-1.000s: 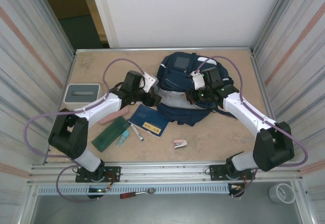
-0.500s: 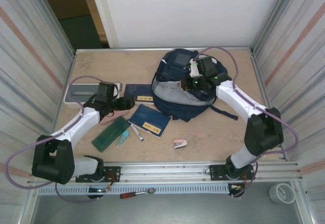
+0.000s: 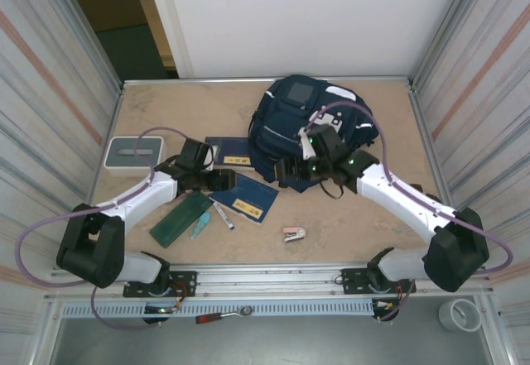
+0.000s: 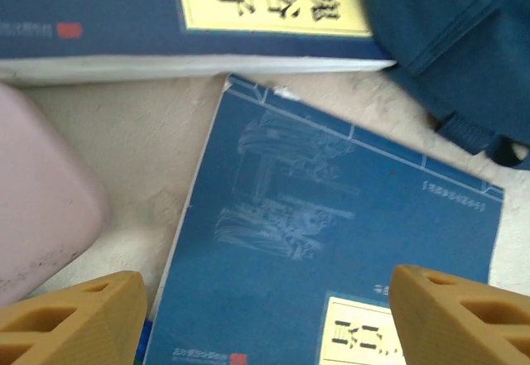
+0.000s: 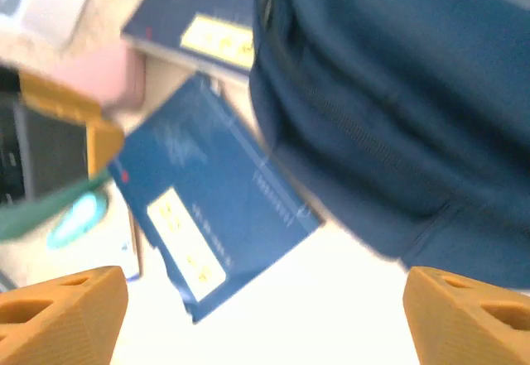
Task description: Pack the student bag
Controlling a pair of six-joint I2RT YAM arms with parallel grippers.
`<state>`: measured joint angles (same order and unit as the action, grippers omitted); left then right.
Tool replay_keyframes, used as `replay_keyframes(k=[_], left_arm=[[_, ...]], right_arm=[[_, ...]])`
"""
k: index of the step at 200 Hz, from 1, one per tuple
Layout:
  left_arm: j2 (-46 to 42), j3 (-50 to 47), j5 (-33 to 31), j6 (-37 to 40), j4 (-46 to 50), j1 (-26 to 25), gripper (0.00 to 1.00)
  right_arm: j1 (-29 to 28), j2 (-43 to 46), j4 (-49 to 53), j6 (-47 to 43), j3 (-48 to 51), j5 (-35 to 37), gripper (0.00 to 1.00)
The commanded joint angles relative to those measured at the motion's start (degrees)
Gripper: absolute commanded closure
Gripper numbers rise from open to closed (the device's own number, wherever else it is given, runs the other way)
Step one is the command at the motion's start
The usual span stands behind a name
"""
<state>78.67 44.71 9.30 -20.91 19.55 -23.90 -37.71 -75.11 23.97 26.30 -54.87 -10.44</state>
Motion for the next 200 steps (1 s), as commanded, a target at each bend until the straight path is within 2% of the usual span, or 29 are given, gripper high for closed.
replay_keyframes(k=[1,36,78,117,152,178,200], left_arm=[[1.2,-0.5,0.0,0.0,1.7,0.1,0.23],[4.3,1.3,1.4,1.6,2.9,-1.0,0.23],[6.2,2.4,-3.0,2.7,4.8,-1.1,0.24],[8.7,3.7,1.3,3.4,4.5,-1.1,0.25],[9.1,4.0,5.6,3.1,2.4,-1.3,0.29],[10.0,5.1,10.4,2.8,0.1,-1.9,0.32],[10.7,6.5,10.5,2.7,-0.6,-3.0,0.33]], right_arm=[[-2.7,-1.7,-5.6,9.6,5.7,0.0,0.12],[-6.3,-8.3,-10.0,16.7,6.2,2.2,0.10],[-8.6,-16.4,-13.6,21.8,4.7,3.9,0.14],[-8.9,-23.0,-18.0,23.4,1.4,1.9,0.21],[-8.7,-27.6,-18.4,22.8,-2.8,1.1,0.32],[-7.3,-27.9,-20.0,23.3,-3.7,1.2,0.47],[-5.9,-26.9,-22.0,24.1,-3.9,1.2,0.58]])
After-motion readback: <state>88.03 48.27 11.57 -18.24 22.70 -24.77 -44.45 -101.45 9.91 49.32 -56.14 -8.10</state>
